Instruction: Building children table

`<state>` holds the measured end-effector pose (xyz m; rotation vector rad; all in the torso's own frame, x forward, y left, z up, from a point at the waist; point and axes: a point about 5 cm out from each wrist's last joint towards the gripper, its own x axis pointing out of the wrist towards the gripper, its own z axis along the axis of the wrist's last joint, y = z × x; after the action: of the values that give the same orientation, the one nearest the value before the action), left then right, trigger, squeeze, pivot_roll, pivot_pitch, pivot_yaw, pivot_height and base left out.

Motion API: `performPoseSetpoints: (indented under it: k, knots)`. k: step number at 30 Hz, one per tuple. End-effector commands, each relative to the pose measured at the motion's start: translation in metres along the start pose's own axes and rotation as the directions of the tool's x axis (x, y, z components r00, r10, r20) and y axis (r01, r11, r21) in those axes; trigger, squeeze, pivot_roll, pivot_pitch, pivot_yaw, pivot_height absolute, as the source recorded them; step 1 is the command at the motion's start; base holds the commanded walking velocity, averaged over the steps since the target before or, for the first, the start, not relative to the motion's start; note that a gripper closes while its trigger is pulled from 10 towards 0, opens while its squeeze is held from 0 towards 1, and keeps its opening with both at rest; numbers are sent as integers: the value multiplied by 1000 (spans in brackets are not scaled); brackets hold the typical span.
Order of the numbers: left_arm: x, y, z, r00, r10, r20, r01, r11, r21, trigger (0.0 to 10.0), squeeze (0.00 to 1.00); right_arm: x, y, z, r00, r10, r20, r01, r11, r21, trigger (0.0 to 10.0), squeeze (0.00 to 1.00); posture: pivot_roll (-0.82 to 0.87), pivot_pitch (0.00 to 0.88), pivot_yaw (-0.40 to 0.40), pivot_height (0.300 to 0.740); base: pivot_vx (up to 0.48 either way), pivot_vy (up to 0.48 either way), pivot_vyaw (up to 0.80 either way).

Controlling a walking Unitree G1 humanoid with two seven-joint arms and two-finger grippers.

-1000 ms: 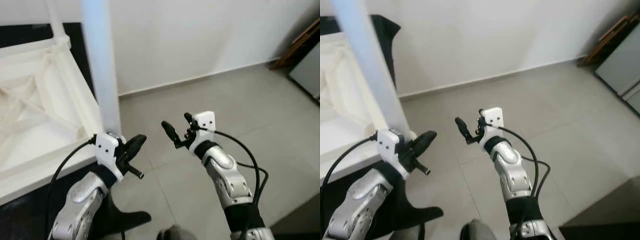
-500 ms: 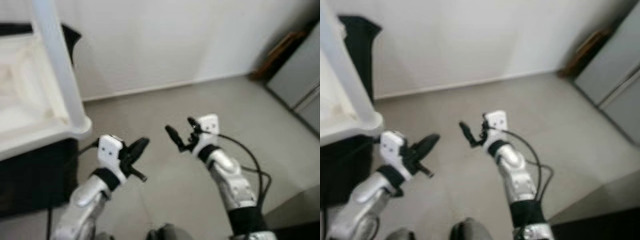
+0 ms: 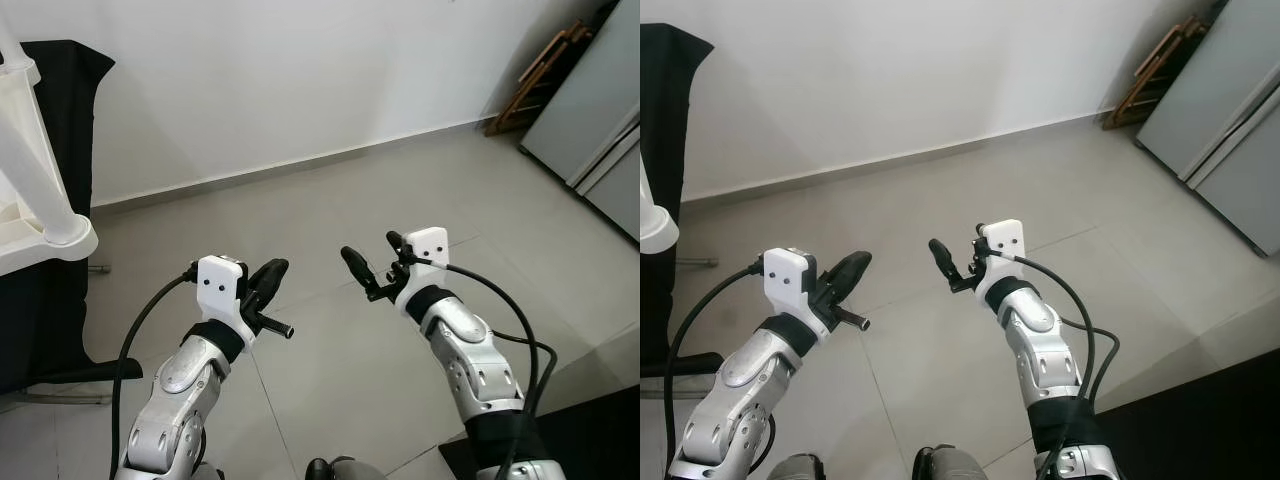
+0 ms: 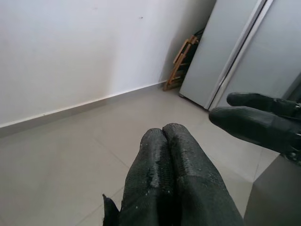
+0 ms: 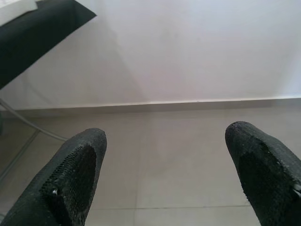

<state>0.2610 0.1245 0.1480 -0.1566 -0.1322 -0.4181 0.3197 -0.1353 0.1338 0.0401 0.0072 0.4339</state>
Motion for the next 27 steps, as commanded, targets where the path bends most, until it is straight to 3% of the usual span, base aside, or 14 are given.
performPoseSetpoints:
  k: [1, 27]
  knots:
    - [-3, 1, -5, 1000, -2, -30, 2, 1000, -2, 10000, 0, -1, -1, -3, 1000, -4, -17, 5, 1000, 10, 10000, 0, -44, 204, -147, 740, 341, 0, 0]
    - [0, -1, -6, 999, -17, -31, 17, 1000, 0, 10000, 0, 1, -1, -3, 1000, 5, -20, -5, 1000, 16, 10000, 0, -44, 205, -146, 740, 376, 0, 0]
